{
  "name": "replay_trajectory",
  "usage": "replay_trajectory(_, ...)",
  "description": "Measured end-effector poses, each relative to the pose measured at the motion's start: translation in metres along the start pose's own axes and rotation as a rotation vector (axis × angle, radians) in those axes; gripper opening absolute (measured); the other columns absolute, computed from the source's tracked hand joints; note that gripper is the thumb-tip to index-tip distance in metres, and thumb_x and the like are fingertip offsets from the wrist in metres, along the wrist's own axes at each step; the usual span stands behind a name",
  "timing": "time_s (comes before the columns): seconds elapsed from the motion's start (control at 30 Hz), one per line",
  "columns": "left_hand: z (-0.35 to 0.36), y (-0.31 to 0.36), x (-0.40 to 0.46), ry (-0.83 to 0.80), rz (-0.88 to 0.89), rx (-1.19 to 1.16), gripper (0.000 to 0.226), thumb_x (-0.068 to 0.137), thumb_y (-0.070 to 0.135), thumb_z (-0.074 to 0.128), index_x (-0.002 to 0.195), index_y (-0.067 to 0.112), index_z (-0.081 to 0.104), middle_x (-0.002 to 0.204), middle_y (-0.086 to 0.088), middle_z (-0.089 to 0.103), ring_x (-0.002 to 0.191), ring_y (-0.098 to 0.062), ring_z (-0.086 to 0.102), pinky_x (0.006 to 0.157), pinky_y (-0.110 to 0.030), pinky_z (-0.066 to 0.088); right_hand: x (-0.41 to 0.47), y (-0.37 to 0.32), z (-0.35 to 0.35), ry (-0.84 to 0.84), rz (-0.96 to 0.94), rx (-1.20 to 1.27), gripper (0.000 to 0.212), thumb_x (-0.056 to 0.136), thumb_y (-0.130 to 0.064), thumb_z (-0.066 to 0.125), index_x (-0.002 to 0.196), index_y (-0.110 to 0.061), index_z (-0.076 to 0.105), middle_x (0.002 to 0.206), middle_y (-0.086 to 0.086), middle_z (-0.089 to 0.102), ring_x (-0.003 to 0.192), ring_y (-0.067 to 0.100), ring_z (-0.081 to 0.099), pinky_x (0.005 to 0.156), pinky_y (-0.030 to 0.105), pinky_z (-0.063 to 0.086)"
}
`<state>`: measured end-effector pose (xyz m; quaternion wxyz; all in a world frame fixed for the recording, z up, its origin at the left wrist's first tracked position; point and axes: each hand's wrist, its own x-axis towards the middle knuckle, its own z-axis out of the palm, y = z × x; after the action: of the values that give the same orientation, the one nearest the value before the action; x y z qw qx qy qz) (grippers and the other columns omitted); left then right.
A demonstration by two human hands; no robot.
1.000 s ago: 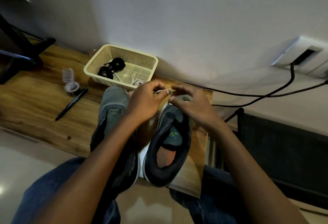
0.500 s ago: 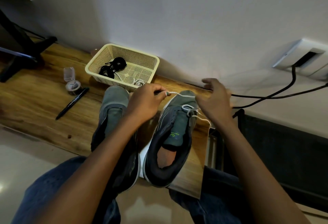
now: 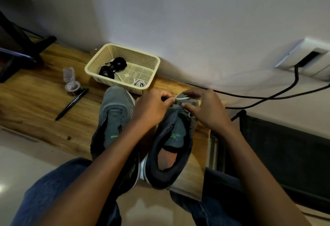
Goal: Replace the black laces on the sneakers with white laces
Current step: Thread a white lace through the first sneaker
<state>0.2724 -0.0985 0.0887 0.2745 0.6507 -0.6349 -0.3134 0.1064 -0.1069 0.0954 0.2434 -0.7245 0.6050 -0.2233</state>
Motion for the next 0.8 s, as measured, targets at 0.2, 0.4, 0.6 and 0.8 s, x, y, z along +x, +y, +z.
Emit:
replay_trajectory(0.2,0.004,0.009,-0.004,-0.016,-0.032,0.032,0.015,0.089,0.038,0.064,0.095,0.028,0.072,0.089,0.009,0.071,0.081,-0.012,0.065,0.077,-0.036,0.054,0.001,-0.005,0.005,0.039,0.016,-0.038,0.013,0.084,-0.023,0.071,0.075,-0.033,0.070,0.077,-0.017,0.065,0.088,0.013,0.064,0.087,0.049,0.047)
replay_trajectory(0.4,0.015,0.012,-0.016,-0.221,-0.148,0.208,0.059,0.071,0.041,0.078,0.123,0.022,0.055,0.120,0.001,0.054,0.107,-0.019,0.057,0.092,-0.036,0.050,0.000,0.001,0.002,-0.082,0.121,-0.024,0.006,0.084,-0.015,0.072,0.085,-0.016,0.077,0.083,-0.001,0.072,0.073,0.008,0.060,0.070,0.028,0.050)
replay_trajectory(0.6,0.011,0.010,-0.014,-0.189,-0.176,0.205,0.046,0.078,0.029,0.072,0.122,0.019,0.060,0.122,-0.002,0.060,0.107,-0.020,0.059,0.090,-0.035,0.051,-0.004,-0.001,0.011,-0.102,0.221,-0.035,0.004,0.080,-0.012,0.075,0.083,-0.013,0.077,0.080,-0.002,0.069,0.078,0.010,0.062,0.065,0.019,0.042)
replay_trajectory(0.8,0.010,0.012,-0.015,-0.184,-0.171,0.173,0.037,0.082,0.026,0.070,0.117,0.017,0.065,0.115,-0.005,0.065,0.104,-0.021,0.061,0.088,-0.034,0.052,-0.003,-0.003,0.024,-0.111,0.257,-0.139,0.005,0.081,-0.014,0.072,0.077,-0.012,0.074,0.080,0.006,0.070,0.079,0.020,0.065,0.062,0.026,0.044)
